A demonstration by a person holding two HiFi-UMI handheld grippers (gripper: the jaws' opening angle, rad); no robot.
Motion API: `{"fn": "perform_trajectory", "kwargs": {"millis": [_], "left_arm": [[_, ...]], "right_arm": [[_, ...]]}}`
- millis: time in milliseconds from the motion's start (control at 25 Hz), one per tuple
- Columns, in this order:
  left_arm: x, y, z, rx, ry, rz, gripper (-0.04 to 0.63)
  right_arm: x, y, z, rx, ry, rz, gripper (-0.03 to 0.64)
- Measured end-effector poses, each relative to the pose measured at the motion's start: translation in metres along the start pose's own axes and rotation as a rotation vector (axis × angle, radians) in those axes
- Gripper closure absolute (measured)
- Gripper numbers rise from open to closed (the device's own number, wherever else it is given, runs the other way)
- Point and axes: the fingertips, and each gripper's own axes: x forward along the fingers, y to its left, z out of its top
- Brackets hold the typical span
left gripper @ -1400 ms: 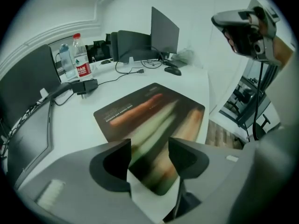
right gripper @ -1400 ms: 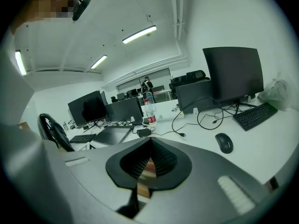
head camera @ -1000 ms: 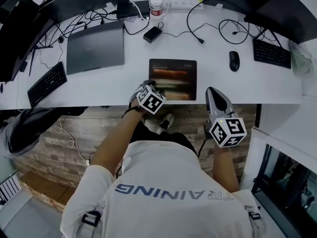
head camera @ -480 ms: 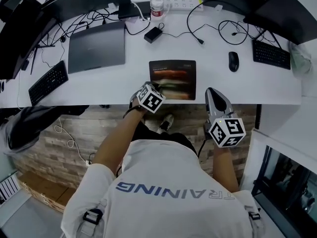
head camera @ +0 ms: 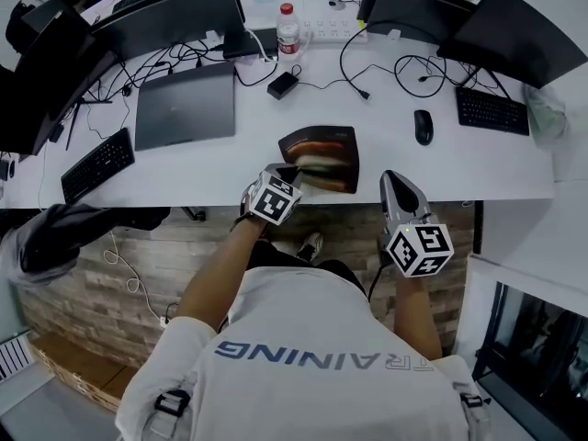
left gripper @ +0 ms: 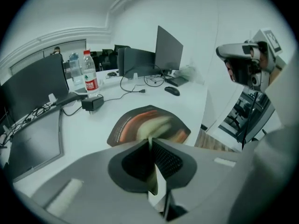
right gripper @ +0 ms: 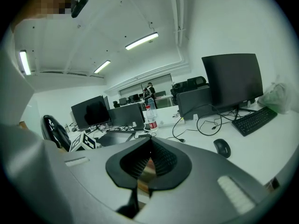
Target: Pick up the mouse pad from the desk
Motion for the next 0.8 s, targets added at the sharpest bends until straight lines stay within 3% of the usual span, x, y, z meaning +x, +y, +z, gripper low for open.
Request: {"fn": "perform_trajectory", "kwargs": {"millis": [160, 520, 800], "left_arm": [[-0.024, -0.001, 0.026, 0.011, -0.095, 0.014, 0.568], [-0.125, 0.013, 0.107, -0.129, -0.401, 0.055, 0.566], [-0.224, 0.027, 0.158, -0.145, -0.652, 0.136, 0.566]], "right_arm": [[-0.007, 0.008, 0.003, -0.011, -0.019, 0.014, 0.604], [-0.020, 0.017, 0.029, -0.054, -0.104, 0.025, 0.604], [-0.025, 0.025, 0.069, -0.108, -0.180, 0.040, 0.605]]}}
